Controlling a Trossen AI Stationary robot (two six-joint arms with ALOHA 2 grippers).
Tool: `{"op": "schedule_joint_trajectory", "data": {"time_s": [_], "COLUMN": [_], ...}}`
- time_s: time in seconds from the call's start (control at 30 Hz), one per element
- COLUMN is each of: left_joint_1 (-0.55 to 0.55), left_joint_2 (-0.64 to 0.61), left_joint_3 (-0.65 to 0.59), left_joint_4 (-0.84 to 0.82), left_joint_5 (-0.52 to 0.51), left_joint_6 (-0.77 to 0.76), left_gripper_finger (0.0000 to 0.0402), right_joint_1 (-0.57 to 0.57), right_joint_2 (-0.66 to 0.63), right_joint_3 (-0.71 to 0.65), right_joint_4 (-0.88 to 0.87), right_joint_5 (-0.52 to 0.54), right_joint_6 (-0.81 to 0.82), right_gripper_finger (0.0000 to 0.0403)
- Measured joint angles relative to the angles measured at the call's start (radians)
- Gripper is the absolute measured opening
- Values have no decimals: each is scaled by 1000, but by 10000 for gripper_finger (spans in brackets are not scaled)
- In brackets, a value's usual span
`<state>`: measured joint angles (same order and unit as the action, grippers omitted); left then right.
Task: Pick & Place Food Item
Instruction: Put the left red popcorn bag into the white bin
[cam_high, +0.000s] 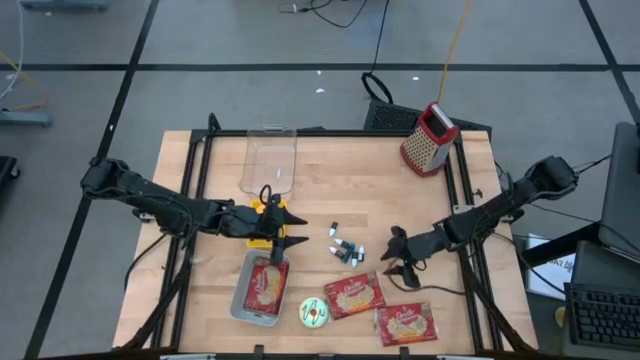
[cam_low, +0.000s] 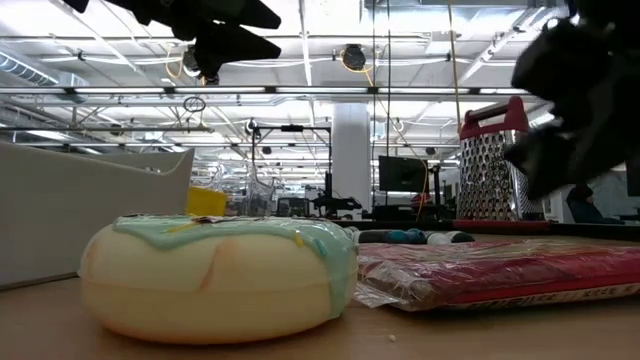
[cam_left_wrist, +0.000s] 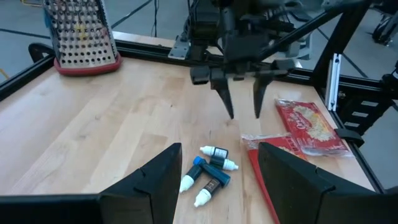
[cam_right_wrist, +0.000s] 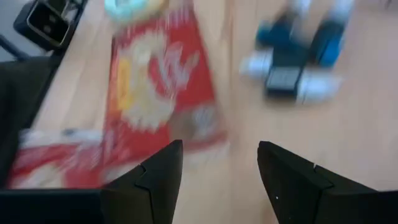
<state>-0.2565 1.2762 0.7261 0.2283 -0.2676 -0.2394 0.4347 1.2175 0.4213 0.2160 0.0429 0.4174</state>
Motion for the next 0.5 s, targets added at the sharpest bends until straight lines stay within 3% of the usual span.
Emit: {"op": "schedule_joint_trajectory", "data": {"time_s": [0.17,0.5], "left_joint_1": [0,0], "left_joint_2": [0,0], "left_joint_3": [0,0], "left_joint_4": [0,1], "left_joint_5": [-2,-4], "left_joint_6": [0,10], "left_gripper_finger": [214,214], "right_joint_1": [1,-23], "right_joint_2": [0,50], "right_joint_3": [-1,0], "right_joint_4": [-104,-69], "right_joint_5": [-152,-151], "right_joint_6": [303,544], "right_gripper_finger": [196,196]}}
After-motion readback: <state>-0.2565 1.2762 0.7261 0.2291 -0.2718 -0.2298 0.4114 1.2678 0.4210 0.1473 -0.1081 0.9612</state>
